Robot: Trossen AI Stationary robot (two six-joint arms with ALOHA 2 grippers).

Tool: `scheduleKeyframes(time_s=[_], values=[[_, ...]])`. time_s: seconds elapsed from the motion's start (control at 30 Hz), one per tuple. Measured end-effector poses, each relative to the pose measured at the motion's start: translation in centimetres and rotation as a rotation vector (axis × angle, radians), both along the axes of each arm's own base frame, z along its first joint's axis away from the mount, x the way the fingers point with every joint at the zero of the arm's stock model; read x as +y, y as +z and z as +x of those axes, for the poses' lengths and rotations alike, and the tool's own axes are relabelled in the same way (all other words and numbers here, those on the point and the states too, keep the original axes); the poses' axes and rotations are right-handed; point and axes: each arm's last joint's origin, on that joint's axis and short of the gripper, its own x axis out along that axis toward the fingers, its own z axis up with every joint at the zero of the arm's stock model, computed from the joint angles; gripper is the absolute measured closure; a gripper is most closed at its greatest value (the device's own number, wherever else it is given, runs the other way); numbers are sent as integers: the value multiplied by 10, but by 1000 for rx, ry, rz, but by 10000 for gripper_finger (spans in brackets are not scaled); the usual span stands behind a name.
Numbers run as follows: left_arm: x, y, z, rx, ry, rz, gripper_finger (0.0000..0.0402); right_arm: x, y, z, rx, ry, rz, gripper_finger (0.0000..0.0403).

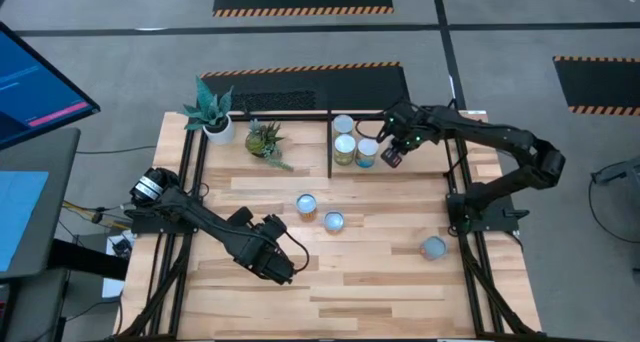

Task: Pick and place cans onto a shelf
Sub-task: Adjust the canned chicken soup on the shelf

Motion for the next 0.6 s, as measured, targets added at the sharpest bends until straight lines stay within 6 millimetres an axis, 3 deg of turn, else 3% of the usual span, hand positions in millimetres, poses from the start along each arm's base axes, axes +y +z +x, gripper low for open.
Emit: scheduleKeyframes(time_s=[0.6], values=[[0,0,0,9,-23,1,401,14,3,14,-46,86,20,397]])
